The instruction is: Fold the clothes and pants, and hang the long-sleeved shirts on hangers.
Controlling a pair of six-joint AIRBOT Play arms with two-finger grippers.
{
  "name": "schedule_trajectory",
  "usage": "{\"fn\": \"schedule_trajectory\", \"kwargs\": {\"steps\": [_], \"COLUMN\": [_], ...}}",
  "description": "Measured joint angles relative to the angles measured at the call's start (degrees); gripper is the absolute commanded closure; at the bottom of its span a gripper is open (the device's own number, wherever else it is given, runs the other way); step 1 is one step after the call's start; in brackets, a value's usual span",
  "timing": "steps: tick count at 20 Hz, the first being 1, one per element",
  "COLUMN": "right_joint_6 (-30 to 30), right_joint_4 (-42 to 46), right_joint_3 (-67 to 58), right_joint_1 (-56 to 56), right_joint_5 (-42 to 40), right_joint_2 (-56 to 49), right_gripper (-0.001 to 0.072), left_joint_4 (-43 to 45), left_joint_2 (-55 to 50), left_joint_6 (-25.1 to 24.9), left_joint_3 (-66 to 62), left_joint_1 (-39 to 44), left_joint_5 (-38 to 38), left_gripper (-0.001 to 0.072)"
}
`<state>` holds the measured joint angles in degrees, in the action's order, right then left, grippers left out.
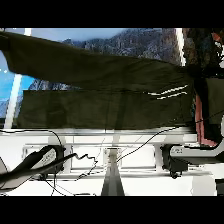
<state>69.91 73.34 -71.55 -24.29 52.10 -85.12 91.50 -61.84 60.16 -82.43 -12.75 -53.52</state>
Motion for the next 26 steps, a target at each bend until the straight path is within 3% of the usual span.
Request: {"fn": "schedule_trajectory", "kwargs": {"steps": [9, 14, 26], "right_joint_6": [-0.1, -0.1, -0.1], "right_joint_4": [-2.4, -2.8, -2.6], "right_joint_3": [0.0, 0.0, 0.0], "right_joint_1": [1.4, 4.0, 5.0], "right_joint_5": [-7.1, -12.8, -15.6], "right_joint_2": [-0.2, -0.4, -0.4], "right_gripper": [0.0680, 0.0680, 0.0680], "left_joint_4": [0.9, 6.3, 2.5], "left_joint_2": [-5.8, -10.7, 2.2], "left_joint_6": [3.1, 10.1, 10.6], "left_joint_3": [0.0, 0.0, 2.0], "left_joint_1": [-2.1, -4.2, -6.3], "left_joint_5": [-8.8, -11.5, -15.9], "left_gripper": [0.0689, 0.0691, 0.0691]}}
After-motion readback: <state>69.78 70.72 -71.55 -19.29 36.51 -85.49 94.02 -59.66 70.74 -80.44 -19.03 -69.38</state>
